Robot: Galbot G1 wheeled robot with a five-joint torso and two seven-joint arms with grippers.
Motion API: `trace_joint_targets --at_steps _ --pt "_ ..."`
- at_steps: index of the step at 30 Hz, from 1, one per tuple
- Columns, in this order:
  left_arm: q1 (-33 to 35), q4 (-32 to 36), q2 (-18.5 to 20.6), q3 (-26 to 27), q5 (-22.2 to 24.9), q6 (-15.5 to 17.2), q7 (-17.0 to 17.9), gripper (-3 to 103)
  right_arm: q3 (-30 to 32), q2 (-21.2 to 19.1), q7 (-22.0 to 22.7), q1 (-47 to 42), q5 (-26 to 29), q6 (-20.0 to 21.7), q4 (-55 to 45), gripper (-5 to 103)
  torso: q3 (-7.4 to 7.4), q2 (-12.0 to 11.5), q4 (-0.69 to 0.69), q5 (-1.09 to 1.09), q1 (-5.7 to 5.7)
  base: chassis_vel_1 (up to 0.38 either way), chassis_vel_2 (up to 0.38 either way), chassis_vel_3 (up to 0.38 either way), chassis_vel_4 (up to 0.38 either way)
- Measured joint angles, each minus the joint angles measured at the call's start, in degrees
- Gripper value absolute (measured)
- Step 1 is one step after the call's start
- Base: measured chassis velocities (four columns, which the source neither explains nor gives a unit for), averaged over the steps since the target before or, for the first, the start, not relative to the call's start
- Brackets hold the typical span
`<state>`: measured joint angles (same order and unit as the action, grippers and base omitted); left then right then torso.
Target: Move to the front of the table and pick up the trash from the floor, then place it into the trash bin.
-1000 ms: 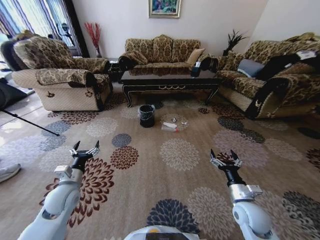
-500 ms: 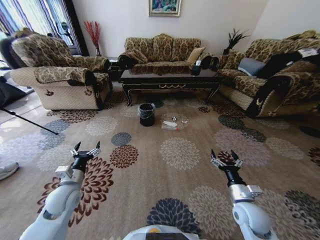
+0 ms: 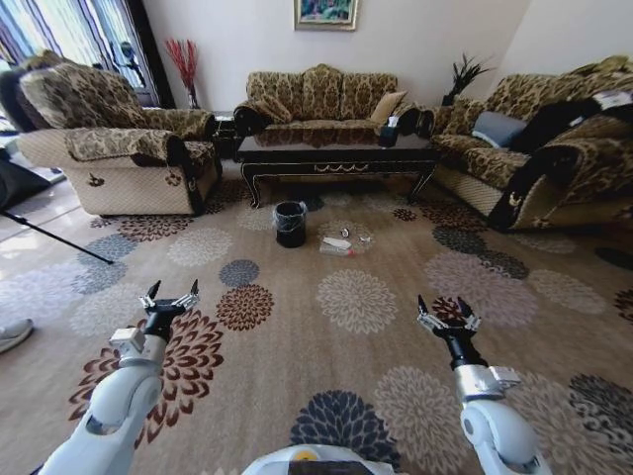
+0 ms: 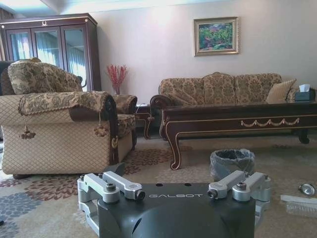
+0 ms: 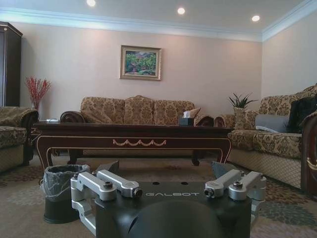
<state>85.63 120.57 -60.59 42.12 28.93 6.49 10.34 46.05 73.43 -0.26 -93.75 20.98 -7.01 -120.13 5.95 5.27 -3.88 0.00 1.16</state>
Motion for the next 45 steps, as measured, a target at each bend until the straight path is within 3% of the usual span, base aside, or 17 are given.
trace_joint_targets --at_steps 26,36,45 --pt "0.2 -0.2 -0.1 0.1 -0.2 -0.6 0.0 100 0.1 0.5 -0.6 -0.1 0.0 -0.1 -0.1 100 -5.39 -5.3 0.00 0.01 -0.43 0.000 0.000 0.000 0.000" --pt "0.2 -0.4 -0.2 -0.2 -0.8 -3.4 0.6 100 0.2 0.5 -0.7 -0.2 0.7 -0.2 0.0 100 -5.41 -5.3 0.00 0.00 -0.47 0.000 0.000 0.000 0.000" --pt "0.2 -0.6 -0.2 -0.7 -1.8 -3.6 0.8 100 0.5 0.5 -0.5 -0.2 1.0 -0.5 0.2 100 -5.24 -5.3 0.00 0.00 -0.47 -0.005 0.005 0.006 -0.005"
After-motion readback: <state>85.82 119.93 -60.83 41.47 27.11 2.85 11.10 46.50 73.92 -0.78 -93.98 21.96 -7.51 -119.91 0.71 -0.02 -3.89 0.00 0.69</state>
